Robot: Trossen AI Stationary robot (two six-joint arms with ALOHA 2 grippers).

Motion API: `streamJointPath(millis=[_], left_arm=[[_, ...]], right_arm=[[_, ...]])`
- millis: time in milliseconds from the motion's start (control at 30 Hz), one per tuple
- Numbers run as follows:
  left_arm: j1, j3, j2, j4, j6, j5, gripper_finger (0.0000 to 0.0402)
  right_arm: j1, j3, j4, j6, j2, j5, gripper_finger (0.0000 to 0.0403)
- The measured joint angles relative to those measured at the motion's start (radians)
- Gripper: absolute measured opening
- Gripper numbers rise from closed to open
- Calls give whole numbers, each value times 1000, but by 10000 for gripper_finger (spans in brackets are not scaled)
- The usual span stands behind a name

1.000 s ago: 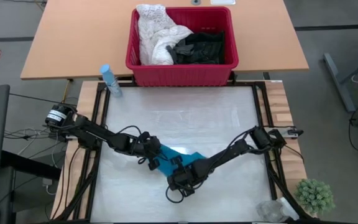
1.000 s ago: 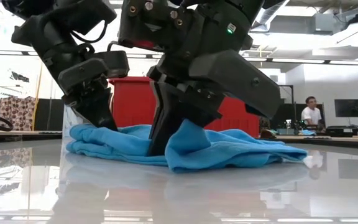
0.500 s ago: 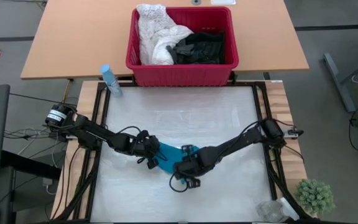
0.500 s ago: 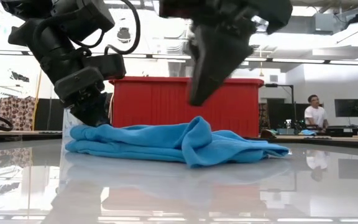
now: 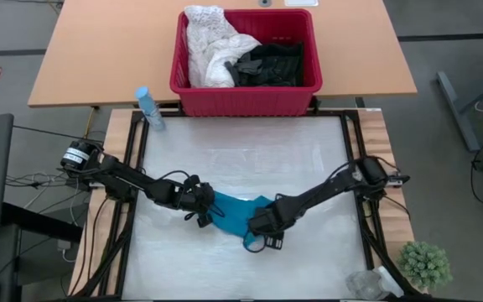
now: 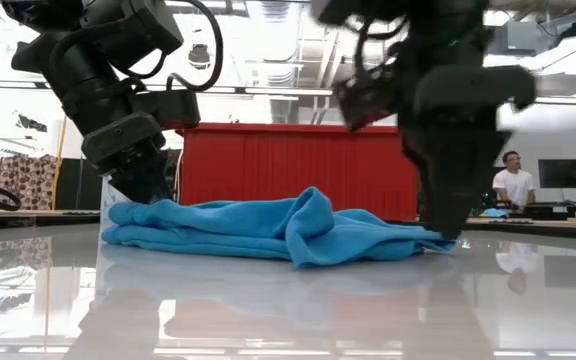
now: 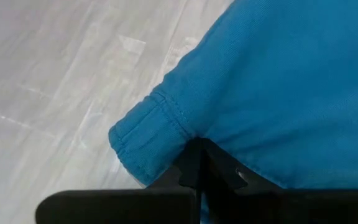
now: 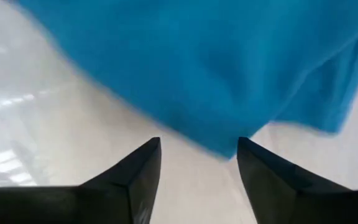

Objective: Fold laundry
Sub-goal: Fold the blue shorts

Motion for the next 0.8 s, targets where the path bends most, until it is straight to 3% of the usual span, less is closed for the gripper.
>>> streamJointPath(millis=[367,533,800], left_arm=[[-2,-1,1,4,11,-8,0],[-1,-1,1,6,11,-6,0],[-1,-2,2,10,10,-5,0]], right_arm=[[-26,-326,306,113,-286,63,244],[-44,-400,431,150,-276,-6,244],[-62,-400,477,149,-222,28,244]])
